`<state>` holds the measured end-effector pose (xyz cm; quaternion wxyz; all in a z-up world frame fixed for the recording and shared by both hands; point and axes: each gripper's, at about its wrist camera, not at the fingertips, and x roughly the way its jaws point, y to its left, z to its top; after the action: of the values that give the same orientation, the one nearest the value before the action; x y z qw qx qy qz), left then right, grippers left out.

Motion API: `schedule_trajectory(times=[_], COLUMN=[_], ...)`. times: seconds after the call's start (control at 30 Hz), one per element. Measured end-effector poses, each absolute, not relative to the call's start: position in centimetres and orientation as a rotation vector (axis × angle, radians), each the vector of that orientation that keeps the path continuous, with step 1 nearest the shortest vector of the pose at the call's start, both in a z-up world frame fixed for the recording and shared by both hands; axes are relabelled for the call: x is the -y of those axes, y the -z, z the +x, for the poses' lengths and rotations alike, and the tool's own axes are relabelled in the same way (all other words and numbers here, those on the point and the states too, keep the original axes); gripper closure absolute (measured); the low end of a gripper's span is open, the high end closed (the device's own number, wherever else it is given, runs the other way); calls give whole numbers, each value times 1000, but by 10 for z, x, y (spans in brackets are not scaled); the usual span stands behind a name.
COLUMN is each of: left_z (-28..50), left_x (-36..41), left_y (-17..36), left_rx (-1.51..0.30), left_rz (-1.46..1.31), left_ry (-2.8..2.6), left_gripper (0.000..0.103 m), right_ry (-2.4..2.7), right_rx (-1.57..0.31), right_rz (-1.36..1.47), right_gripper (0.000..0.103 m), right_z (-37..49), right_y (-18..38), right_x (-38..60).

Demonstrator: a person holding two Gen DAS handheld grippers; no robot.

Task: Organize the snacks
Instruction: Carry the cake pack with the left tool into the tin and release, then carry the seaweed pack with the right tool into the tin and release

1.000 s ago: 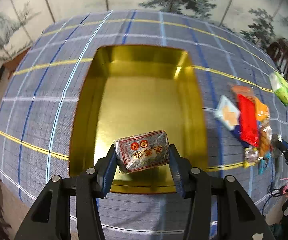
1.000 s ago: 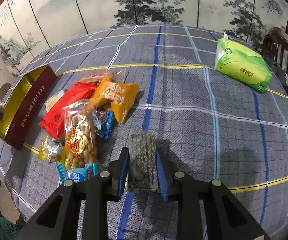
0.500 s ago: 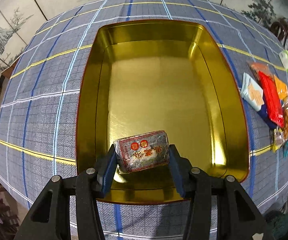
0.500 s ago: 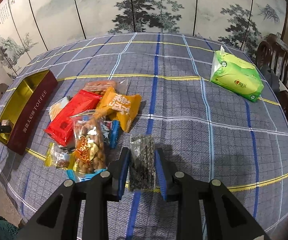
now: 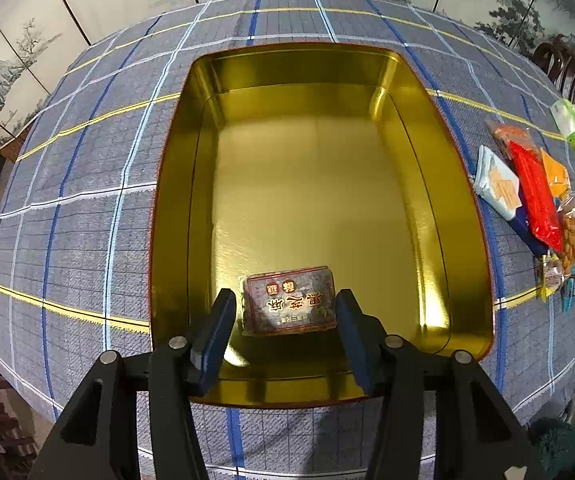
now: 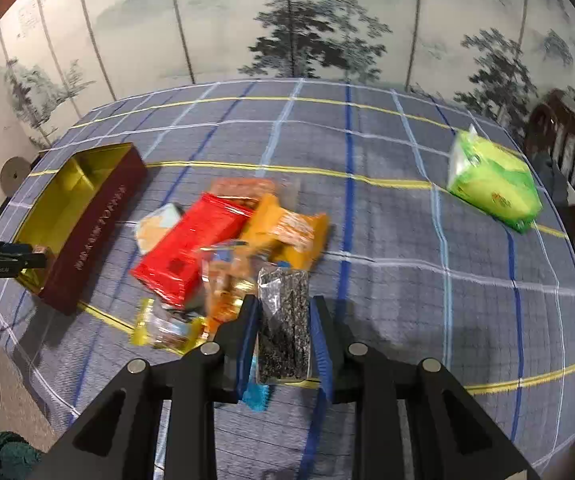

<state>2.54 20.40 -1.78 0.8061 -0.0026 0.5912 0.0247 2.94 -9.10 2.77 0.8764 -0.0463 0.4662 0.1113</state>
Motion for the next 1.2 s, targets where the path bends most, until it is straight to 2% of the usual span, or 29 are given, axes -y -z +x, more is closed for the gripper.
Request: schedule_trajectory(times=[0.47,0.83,1.2], left_z=[6,-31,-72], left_x=[-229,-283,-329], left_y=[-18,-38,-20], left_rx=[-1170,-1110,-1125], left_rz=[-93,-184,-300], left_ry=[-70,-201,-334], left_gripper=[39,37,35], right_ry=[-451,-660,-743], right_rx=[-906,-895,-919], right_rz=[-160,-199,-291], right_gripper=[76,76,76], right_z=[38,36,34], right_y=[-55,-61,-41], right_x=[2,-84,-148])
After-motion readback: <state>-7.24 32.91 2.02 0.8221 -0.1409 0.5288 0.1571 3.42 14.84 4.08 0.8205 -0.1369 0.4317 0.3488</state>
